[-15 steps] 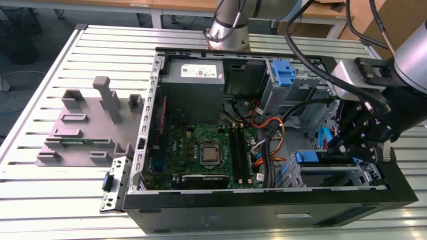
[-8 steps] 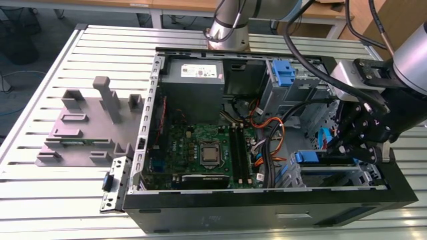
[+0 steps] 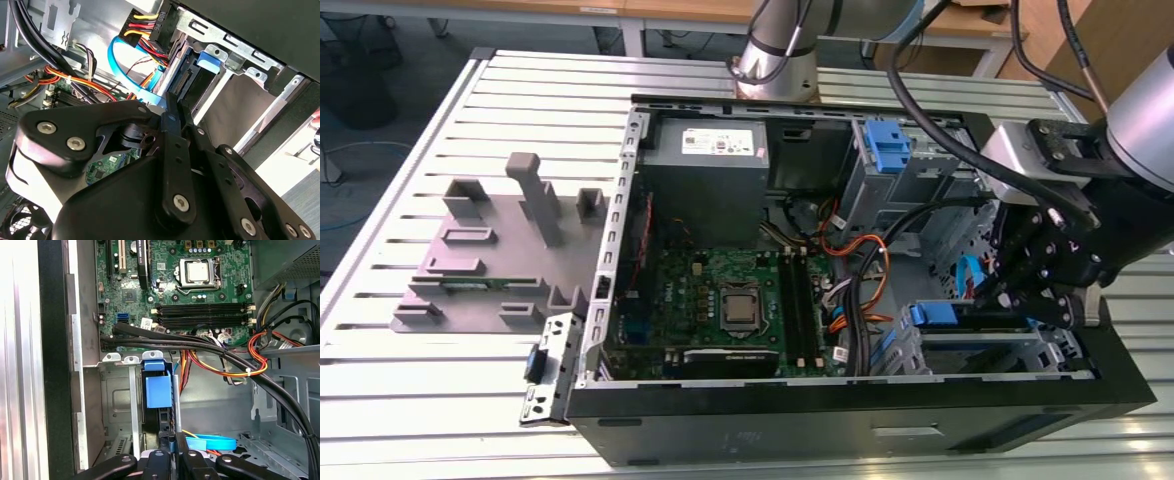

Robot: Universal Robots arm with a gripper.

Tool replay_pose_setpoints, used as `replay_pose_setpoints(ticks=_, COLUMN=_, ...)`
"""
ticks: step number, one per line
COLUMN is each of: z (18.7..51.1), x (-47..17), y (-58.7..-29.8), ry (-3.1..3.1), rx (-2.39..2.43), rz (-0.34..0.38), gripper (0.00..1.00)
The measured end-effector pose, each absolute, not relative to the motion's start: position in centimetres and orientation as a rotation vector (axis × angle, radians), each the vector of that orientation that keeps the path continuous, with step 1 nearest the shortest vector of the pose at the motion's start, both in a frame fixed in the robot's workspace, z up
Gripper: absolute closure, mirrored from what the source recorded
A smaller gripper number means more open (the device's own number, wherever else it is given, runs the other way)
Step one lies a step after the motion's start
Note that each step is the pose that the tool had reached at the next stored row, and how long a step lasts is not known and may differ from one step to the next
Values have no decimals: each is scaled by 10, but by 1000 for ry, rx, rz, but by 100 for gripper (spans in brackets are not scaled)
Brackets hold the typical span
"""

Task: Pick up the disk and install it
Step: 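Insert the first disk wire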

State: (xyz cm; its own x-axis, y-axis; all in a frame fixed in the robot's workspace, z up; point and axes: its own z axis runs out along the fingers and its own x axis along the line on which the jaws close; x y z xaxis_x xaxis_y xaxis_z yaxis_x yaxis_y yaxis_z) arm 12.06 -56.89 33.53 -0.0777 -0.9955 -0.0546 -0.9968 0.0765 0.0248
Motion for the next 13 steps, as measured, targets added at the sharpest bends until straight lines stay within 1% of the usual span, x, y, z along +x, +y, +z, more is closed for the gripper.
replay_pose_setpoints(ticks=13, z=335, x=121, y=-572, ry=2287, rx=-2117, rz=86, gripper=84)
